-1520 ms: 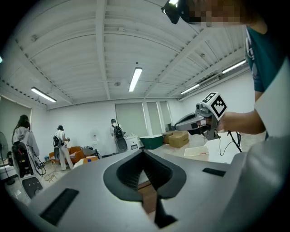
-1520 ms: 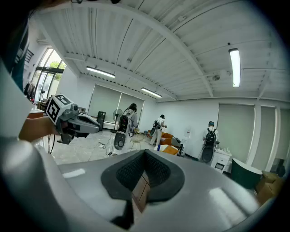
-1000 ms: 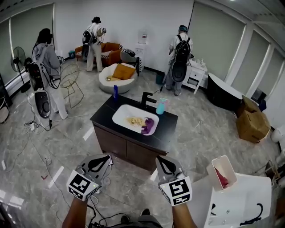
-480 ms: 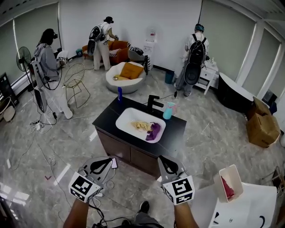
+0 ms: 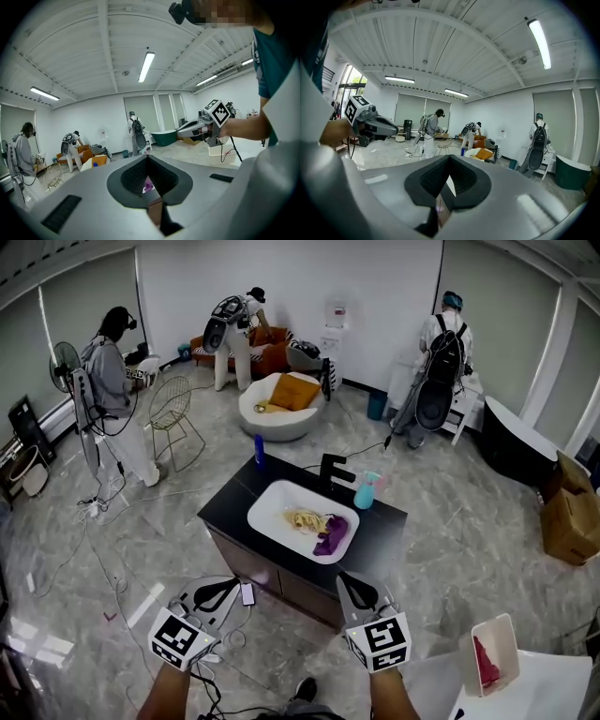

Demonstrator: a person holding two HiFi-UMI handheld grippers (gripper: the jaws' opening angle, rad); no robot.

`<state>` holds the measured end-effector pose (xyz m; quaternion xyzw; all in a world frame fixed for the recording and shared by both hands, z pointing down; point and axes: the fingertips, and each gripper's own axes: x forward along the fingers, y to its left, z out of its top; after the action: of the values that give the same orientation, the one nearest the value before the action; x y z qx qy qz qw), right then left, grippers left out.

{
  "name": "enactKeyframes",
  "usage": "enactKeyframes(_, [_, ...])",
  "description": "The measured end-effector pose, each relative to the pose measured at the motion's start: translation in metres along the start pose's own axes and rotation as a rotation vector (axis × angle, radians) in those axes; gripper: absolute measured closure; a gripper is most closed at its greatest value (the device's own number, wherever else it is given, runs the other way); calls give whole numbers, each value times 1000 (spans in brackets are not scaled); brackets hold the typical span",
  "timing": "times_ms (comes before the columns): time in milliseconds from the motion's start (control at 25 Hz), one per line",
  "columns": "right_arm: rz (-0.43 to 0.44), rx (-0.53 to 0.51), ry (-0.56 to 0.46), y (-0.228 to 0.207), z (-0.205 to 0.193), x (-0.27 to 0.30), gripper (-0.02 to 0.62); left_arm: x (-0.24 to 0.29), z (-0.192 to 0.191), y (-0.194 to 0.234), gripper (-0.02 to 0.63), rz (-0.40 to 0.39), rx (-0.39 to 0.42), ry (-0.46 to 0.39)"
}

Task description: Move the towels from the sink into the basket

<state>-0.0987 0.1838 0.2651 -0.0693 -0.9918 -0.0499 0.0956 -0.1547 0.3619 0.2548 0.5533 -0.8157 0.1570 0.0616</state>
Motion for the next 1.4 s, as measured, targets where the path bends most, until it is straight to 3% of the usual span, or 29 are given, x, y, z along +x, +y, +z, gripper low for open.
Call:
enactKeyframes(320, [43, 13, 0, -43, -8, 36, 584, 47, 11, 18, 601, 42, 1, 25])
enactKeyframes(680, [33, 37, 19, -68, -20, 61, 584, 83, 20, 37, 601, 29, 14, 28])
enactKeyframes(920, [-33, 31, 58, -77, -26, 89, 584, 114, -5, 69, 601, -59, -7, 10])
enactKeyframes(1400, [-204, 50, 125, -71, -9, 150, 584, 153, -12, 162, 601, -224, -1, -37])
